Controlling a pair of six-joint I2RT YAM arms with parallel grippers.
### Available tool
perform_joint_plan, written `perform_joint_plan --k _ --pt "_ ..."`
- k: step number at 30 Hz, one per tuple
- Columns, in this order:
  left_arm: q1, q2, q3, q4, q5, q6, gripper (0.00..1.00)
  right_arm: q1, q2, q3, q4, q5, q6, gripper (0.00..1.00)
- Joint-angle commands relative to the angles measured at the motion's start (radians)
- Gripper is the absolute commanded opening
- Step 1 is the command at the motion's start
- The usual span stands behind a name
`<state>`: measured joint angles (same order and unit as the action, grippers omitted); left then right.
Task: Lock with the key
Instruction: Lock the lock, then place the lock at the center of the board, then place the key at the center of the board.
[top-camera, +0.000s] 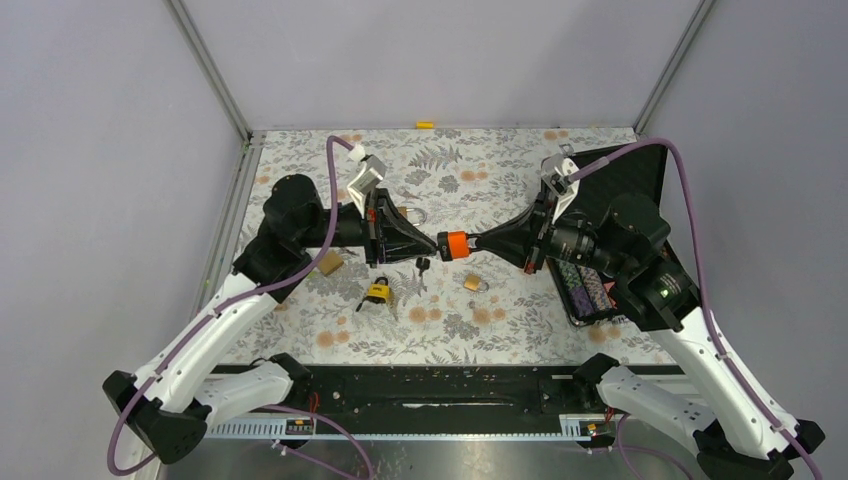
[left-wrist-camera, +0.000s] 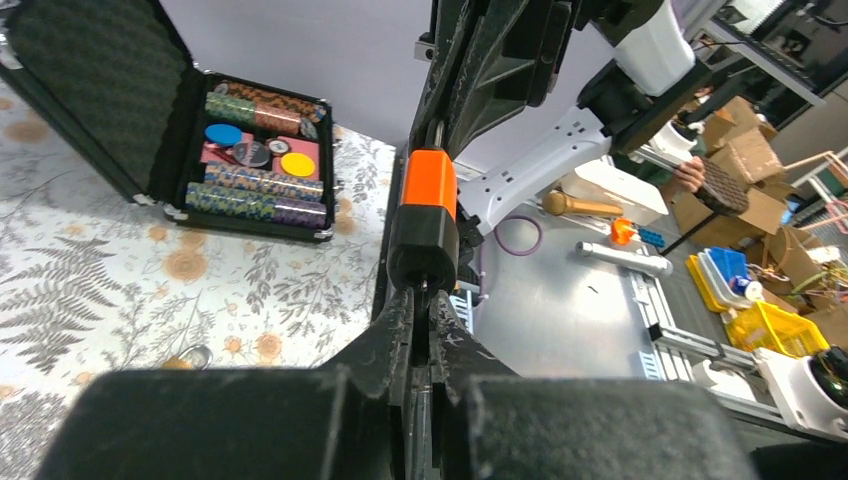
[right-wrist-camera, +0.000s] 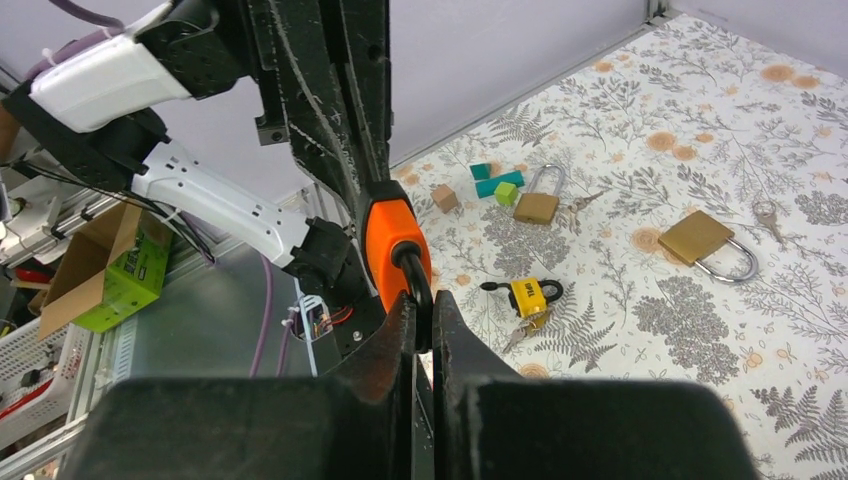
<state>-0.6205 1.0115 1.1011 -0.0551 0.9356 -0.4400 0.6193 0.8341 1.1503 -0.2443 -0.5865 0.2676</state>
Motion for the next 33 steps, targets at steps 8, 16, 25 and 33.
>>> perform_joint_plan --k 8,16,25,33 --pt "0.052 -0.174 -0.012 -0.156 -0.224 0.123 0.0 -0.045 -0.054 0.039 0.048 0.125 -0.034 0.0" --pt "0.053 -0.134 -0.002 -0.294 -0.568 0.099 0.0 -0.069 0.0 -0.015 0.028 0.444 0.018 0.0" --pt "0.052 0.048 -0.15 -0.037 -0.654 0.031 0.0 -0.125 0.322 -0.066 0.119 0.522 0.149 0.0" --pt "-0.007 0.415 -0.054 0.207 -0.738 -0.007 0.0 -0.23 0.623 -0.117 0.26 0.409 0.295 0.0"
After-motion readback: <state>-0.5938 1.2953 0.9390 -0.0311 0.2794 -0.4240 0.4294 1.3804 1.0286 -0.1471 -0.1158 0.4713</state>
